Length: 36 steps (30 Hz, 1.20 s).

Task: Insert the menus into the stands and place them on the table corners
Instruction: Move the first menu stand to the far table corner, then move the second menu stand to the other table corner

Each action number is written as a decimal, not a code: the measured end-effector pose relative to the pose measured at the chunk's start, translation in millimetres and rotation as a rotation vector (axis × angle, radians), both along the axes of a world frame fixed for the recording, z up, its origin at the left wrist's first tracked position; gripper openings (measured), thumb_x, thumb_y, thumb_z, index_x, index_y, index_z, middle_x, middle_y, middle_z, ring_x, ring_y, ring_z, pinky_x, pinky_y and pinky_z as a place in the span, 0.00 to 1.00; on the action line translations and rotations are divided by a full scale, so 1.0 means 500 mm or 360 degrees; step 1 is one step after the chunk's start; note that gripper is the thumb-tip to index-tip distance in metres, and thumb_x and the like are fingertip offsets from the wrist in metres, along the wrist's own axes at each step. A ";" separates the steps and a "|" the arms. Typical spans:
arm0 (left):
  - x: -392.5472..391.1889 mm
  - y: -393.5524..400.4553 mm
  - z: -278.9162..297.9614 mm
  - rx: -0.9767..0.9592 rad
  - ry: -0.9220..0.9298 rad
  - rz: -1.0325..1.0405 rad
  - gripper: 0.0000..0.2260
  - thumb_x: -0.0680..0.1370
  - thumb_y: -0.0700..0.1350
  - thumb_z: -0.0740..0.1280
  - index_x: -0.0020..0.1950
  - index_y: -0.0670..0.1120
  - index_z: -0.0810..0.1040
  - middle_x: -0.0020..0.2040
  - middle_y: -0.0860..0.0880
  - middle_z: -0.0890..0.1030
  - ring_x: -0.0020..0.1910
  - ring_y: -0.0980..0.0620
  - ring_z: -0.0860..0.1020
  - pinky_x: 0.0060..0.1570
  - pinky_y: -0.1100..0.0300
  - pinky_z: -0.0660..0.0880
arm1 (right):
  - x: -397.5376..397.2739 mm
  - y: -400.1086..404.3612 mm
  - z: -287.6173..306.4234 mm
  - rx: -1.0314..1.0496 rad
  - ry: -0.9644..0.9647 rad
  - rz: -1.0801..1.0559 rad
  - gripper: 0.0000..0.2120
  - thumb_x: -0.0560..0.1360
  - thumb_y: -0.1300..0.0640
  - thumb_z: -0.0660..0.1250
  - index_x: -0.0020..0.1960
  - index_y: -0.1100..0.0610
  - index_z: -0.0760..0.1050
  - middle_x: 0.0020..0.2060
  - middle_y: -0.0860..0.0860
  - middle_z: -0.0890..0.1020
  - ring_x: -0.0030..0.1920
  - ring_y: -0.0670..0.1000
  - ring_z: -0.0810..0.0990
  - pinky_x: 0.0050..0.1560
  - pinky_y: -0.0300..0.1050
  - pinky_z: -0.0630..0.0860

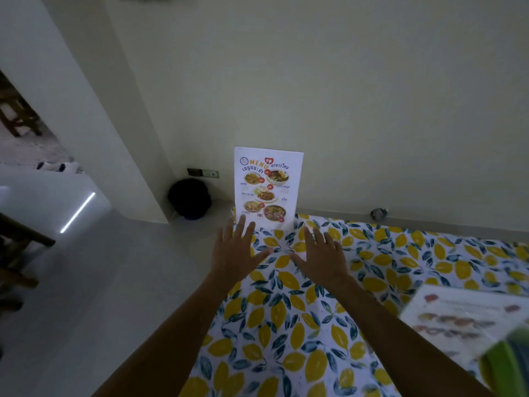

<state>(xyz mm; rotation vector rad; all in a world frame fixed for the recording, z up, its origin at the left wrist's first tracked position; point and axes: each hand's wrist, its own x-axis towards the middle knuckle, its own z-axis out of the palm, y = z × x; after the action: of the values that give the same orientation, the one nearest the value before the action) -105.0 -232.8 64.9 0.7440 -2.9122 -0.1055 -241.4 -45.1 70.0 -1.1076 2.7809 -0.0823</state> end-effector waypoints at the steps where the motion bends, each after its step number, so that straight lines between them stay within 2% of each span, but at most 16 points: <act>1: 0.015 0.021 0.008 -0.0002 -0.0009 0.0011 0.43 0.72 0.76 0.47 0.76 0.47 0.64 0.78 0.43 0.61 0.76 0.38 0.59 0.70 0.38 0.62 | 0.017 0.014 0.009 -0.0003 -0.0011 0.0017 0.43 0.76 0.29 0.50 0.80 0.55 0.48 0.79 0.58 0.56 0.77 0.62 0.58 0.74 0.62 0.60; 7: 0.119 0.165 0.041 -0.0098 0.0018 0.0011 0.40 0.73 0.74 0.52 0.73 0.47 0.70 0.74 0.42 0.69 0.72 0.38 0.67 0.64 0.39 0.68 | 0.141 0.131 0.048 -0.0091 -0.0038 0.0099 0.42 0.76 0.29 0.49 0.80 0.53 0.48 0.79 0.56 0.56 0.78 0.62 0.57 0.75 0.63 0.58; 11: 0.182 0.289 0.049 -0.0101 0.0024 -0.0003 0.40 0.72 0.74 0.53 0.74 0.48 0.68 0.75 0.43 0.67 0.73 0.38 0.65 0.66 0.38 0.66 | 0.233 0.251 0.065 -0.0173 0.0015 0.0110 0.41 0.76 0.29 0.50 0.80 0.53 0.53 0.77 0.56 0.62 0.76 0.61 0.62 0.73 0.62 0.62; 14: 0.217 0.388 0.050 -0.0110 -0.0007 -0.0040 0.41 0.72 0.75 0.52 0.75 0.48 0.66 0.76 0.44 0.66 0.74 0.40 0.63 0.68 0.39 0.65 | 0.284 0.356 0.070 -0.0217 0.0062 0.0077 0.42 0.75 0.27 0.46 0.79 0.55 0.56 0.75 0.57 0.66 0.73 0.61 0.67 0.70 0.62 0.66; 17: 0.236 0.488 0.051 -0.0091 -0.0051 -0.0110 0.42 0.72 0.76 0.49 0.77 0.50 0.61 0.78 0.46 0.62 0.76 0.42 0.59 0.70 0.41 0.60 | 0.315 0.477 0.070 -0.0122 0.0064 0.0007 0.42 0.75 0.28 0.43 0.79 0.55 0.53 0.76 0.57 0.64 0.74 0.61 0.65 0.70 0.62 0.66; 21: 0.233 0.596 0.047 -0.0058 -0.0039 -0.0179 0.43 0.72 0.76 0.47 0.77 0.50 0.61 0.77 0.46 0.63 0.76 0.42 0.60 0.72 0.41 0.59 | 0.320 0.628 0.068 -0.0054 0.0012 -0.0135 0.39 0.78 0.33 0.52 0.80 0.55 0.51 0.78 0.57 0.60 0.76 0.61 0.60 0.73 0.62 0.61; 27: 0.189 0.703 0.045 -0.0038 -0.0057 -0.0331 0.43 0.72 0.77 0.47 0.77 0.49 0.61 0.77 0.45 0.63 0.76 0.42 0.60 0.71 0.39 0.60 | 0.292 0.795 0.060 0.0030 0.0032 -0.0290 0.39 0.78 0.33 0.52 0.80 0.55 0.50 0.78 0.57 0.60 0.76 0.61 0.61 0.73 0.62 0.61; 33: 0.134 0.737 0.013 0.0028 -0.0099 -0.0381 0.46 0.70 0.78 0.41 0.79 0.49 0.55 0.79 0.47 0.58 0.78 0.44 0.55 0.73 0.42 0.58 | 0.235 0.855 0.038 0.0040 -0.0018 -0.0392 0.39 0.77 0.32 0.53 0.80 0.55 0.51 0.77 0.57 0.61 0.75 0.61 0.62 0.72 0.62 0.63; 36: 0.103 0.730 -0.012 0.0027 -0.0143 -0.0350 0.46 0.70 0.78 0.41 0.79 0.49 0.55 0.79 0.47 0.59 0.77 0.44 0.56 0.71 0.42 0.59 | 0.195 0.857 0.019 0.0052 -0.0011 -0.0410 0.39 0.77 0.32 0.54 0.79 0.55 0.53 0.76 0.57 0.64 0.73 0.61 0.65 0.70 0.61 0.66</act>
<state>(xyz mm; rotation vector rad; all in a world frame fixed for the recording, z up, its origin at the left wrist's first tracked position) -53.6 132.0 58.9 0.4386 -3.0738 -0.1223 -144.1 383.5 79.6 -0.7350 2.8913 -0.0680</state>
